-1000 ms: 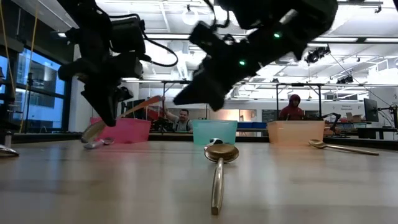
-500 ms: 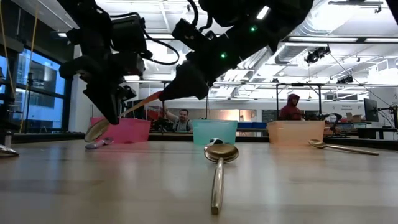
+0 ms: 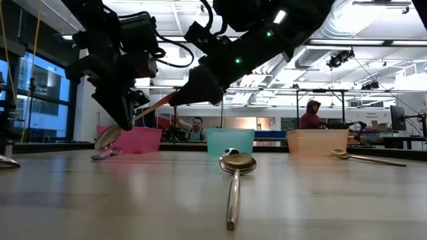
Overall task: Sort silverware by color (type)
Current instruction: Put the orange spoon into the green bin
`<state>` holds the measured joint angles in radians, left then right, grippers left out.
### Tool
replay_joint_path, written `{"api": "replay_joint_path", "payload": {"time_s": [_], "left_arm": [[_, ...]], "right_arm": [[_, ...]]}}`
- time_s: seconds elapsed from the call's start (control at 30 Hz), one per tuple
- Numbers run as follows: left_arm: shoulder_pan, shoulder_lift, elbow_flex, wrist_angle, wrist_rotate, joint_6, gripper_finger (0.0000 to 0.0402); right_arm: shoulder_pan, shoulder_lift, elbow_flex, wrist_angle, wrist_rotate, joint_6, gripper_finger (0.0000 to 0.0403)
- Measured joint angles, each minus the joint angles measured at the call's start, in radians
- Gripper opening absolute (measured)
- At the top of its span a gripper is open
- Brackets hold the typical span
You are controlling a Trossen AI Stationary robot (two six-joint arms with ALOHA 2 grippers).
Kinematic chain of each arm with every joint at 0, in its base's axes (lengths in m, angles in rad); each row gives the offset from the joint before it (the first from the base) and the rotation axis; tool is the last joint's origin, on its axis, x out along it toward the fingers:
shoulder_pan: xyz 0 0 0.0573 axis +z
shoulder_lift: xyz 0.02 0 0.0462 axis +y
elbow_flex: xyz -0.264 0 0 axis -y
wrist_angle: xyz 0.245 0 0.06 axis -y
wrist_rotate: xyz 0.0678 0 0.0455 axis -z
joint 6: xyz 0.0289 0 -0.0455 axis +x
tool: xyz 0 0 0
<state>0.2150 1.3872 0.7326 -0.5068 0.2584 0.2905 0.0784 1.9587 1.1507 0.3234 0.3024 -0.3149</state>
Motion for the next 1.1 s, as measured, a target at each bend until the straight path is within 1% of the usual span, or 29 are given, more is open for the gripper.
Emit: {"api": "replay_joint_path", "payload": {"time_s": [0.23, 0.33, 0.93, 1.03, 1.1], "left_arm": [[0.000, 0.000, 0.000, -0.002, 0.004, 0.003, 0.0003], [0.000, 0.000, 0.000, -0.001, 0.003, 0.003, 0.0002], [0.001, 0.000, 0.000, 0.010, -0.013, 0.005, 0.0004], [0.001, 0.000, 0.000, 0.013, -0.013, 0.009, 0.0002], [0.001, 0.000, 0.000, 0.016, -0.013, 0.009, 0.0001]], "right_arm": [[0.000, 0.000, 0.000, 0.002, 0.001, -0.005, 0.0011], [0.000, 0.000, 0.000, 0.000, 0.001, -0.008, 0.0003], [0.001, 0.000, 0.000, 0.001, 0.012, 0.012, 0.0000], [0.001, 0.000, 0.000, 0.009, 0.018, 0.050, 0.0011], [0.001, 0.000, 0.000, 0.017, 0.018, 0.058, 0.0027]]}}
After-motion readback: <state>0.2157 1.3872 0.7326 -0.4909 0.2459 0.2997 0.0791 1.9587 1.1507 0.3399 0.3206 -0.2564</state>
